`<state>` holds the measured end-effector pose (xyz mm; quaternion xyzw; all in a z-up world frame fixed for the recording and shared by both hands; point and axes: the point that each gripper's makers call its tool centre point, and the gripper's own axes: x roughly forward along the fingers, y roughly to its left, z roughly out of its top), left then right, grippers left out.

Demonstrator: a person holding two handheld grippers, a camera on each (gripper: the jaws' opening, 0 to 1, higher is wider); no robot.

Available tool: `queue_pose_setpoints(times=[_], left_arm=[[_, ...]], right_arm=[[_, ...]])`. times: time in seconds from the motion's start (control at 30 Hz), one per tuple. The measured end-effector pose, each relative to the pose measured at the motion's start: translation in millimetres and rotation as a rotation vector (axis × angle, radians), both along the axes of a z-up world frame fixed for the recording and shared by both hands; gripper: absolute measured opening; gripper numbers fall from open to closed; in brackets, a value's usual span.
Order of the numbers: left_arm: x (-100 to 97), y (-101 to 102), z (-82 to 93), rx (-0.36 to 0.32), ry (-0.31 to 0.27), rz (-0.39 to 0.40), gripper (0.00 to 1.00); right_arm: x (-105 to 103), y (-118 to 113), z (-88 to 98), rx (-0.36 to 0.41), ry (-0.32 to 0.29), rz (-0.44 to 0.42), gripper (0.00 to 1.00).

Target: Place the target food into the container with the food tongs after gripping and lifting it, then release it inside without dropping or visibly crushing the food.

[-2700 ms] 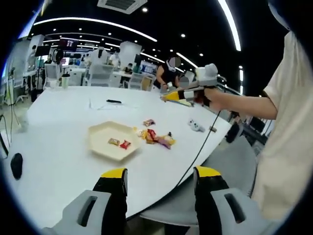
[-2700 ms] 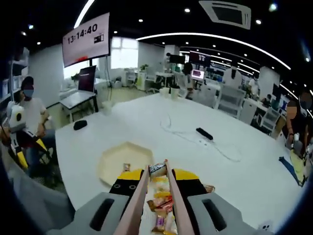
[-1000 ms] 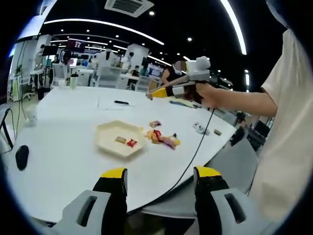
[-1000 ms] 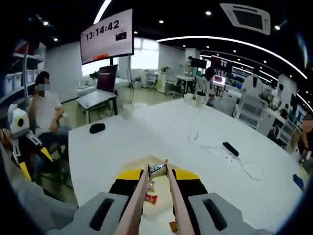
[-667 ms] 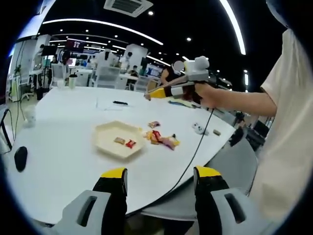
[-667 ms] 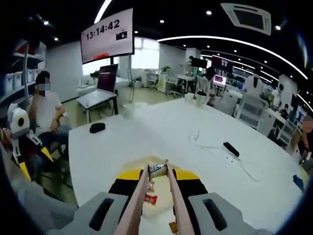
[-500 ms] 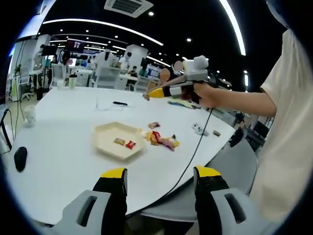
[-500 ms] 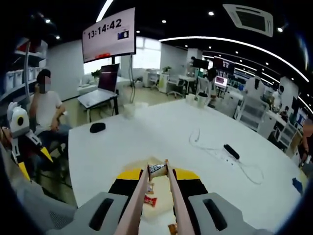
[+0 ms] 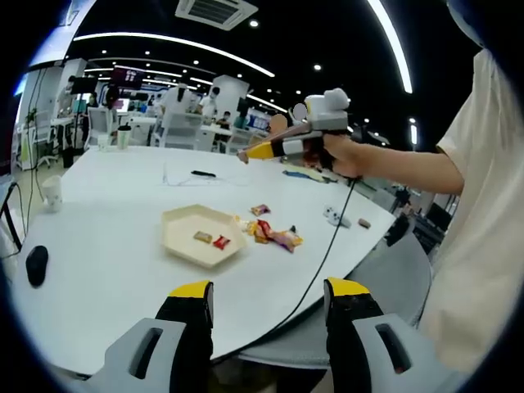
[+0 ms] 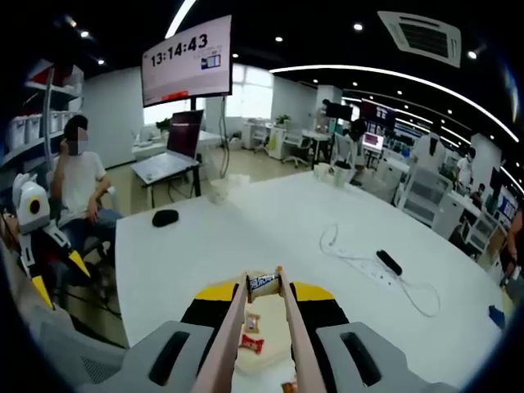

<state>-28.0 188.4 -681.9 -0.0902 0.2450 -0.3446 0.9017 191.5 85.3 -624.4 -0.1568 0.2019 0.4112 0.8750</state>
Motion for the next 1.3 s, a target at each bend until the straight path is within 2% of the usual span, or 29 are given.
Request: queue_pose_setpoints(times=[0.43,1.1,1.3], left_arm=[[-5.7,2,-2.7,-0.009,0.004,0.015,0.54],[-2.9,4,-3.5,-0.024,0.003,0.034,0.53],[-3.5,4,-3.9,-0.024,0.007,0.028,0.53]], right_arm=[[1,4,2.3,-0.011,-0.012,0.011,0.24],[6,5,1.8,-0.021,-0.011,0.013,0.25],[7,-7,0.3,-0.018,-0.008,-0.014,0.25]])
